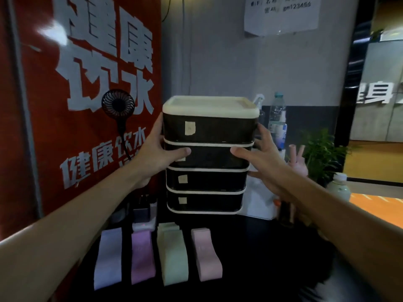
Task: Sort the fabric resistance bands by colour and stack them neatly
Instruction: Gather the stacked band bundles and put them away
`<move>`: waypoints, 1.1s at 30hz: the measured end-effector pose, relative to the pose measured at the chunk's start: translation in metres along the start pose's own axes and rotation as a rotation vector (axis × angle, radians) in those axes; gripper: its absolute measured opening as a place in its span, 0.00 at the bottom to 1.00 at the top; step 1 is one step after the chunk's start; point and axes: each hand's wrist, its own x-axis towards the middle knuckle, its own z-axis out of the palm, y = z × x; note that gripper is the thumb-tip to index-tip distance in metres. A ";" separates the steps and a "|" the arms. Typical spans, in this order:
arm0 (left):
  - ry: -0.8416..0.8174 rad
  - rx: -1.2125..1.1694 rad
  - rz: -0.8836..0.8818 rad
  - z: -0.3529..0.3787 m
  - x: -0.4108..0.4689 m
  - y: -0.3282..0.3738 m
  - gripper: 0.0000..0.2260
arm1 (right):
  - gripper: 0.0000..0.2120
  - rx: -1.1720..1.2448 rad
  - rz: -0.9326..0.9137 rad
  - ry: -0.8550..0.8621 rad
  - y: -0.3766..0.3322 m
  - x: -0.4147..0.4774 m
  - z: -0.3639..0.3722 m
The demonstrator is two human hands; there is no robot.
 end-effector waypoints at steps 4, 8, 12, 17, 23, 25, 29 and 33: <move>-0.076 -0.052 0.025 0.017 -0.026 0.032 0.43 | 0.42 -0.043 -0.033 0.087 -0.032 -0.040 -0.026; -0.178 -0.136 -0.023 0.048 -0.052 0.053 0.42 | 0.43 -0.103 -0.024 0.109 -0.054 -0.087 -0.058; -0.252 -0.187 -0.072 0.088 -0.073 0.060 0.43 | 0.44 -0.140 0.050 0.175 -0.053 -0.129 -0.095; -0.285 -0.226 -0.112 0.136 -0.095 0.050 0.42 | 0.43 -0.128 0.116 0.246 -0.039 -0.168 -0.128; -0.317 -0.211 -0.149 0.172 -0.097 0.033 0.44 | 0.43 -0.074 0.161 0.287 -0.010 -0.180 -0.152; -0.318 -0.195 -0.148 0.180 -0.095 0.027 0.44 | 0.43 -0.072 0.163 0.291 -0.002 -0.179 -0.157; -0.308 -0.179 -0.182 0.190 -0.091 0.014 0.44 | 0.43 -0.062 0.173 0.286 0.012 -0.171 -0.162; -0.300 -0.149 -0.199 0.196 -0.086 0.004 0.44 | 0.44 -0.071 0.163 0.282 0.022 -0.164 -0.165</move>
